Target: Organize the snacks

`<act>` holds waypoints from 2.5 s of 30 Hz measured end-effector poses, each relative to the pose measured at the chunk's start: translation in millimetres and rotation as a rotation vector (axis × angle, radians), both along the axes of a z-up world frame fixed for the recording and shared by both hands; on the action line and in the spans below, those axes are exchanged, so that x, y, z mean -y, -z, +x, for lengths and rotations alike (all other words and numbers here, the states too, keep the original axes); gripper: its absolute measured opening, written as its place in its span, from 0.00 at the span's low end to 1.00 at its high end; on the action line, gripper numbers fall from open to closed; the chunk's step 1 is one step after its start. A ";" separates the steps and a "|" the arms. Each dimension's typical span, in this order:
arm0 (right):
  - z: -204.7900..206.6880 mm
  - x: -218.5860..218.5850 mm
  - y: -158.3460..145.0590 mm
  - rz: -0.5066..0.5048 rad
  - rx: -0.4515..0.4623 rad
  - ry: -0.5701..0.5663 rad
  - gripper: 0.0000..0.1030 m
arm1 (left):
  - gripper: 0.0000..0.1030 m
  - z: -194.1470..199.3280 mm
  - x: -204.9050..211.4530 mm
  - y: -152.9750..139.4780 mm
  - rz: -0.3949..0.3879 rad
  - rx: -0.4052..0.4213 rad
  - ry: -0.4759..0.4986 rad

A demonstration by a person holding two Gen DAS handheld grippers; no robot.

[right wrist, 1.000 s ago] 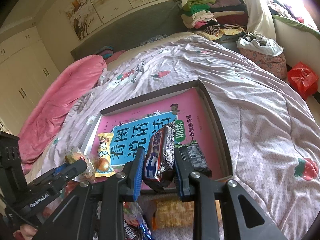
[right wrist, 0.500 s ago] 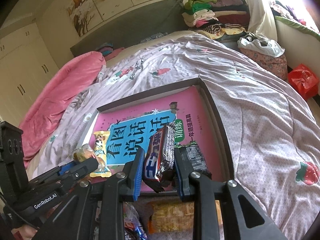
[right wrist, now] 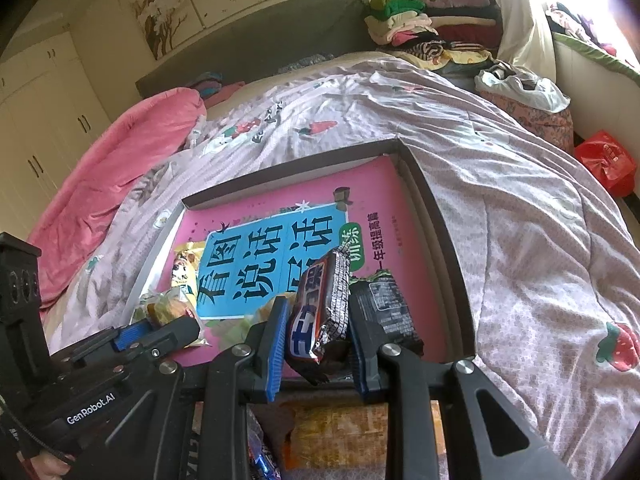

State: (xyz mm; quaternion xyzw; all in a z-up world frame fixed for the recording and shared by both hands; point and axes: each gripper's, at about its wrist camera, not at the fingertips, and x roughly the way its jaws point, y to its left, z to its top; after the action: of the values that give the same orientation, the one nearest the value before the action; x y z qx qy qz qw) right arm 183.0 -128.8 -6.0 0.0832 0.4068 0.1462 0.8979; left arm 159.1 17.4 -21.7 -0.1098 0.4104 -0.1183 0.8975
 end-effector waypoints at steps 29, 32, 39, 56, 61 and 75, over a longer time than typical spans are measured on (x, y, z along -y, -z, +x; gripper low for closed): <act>-1.3 -2.0 -3.3 -0.016 0.000 0.011 0.28 | 0.35 0.5 -2.4 7.1 -0.016 -0.033 0.008; -2.5 0.4 -5.8 -0.016 0.008 0.016 0.28 | 0.35 0.6 -2.4 7.0 -0.016 -0.033 0.009; -5.4 2.7 -10.7 -0.009 0.015 0.016 0.28 | 0.35 0.6 -3.6 7.4 -0.021 -0.035 0.006; -6.1 3.8 -12.3 -0.005 0.012 0.020 0.33 | 0.35 -2.3 -5.1 3.3 -0.045 -0.020 0.009; -8.4 3.9 -12.9 -0.005 0.015 0.019 0.33 | 0.40 -4.4 -5.0 0.1 -0.056 -0.017 0.012; -10.1 6.8 -18.9 0.003 0.020 0.028 0.42 | 0.56 -8.1 -12.8 -9.9 -0.090 -0.014 0.007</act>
State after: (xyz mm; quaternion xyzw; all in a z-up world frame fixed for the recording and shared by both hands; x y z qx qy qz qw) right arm 172.9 -135.6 12.9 0.0887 0.3964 0.1353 0.9037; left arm 151.0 30.2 -11.8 -0.1497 0.4114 -0.1389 0.8883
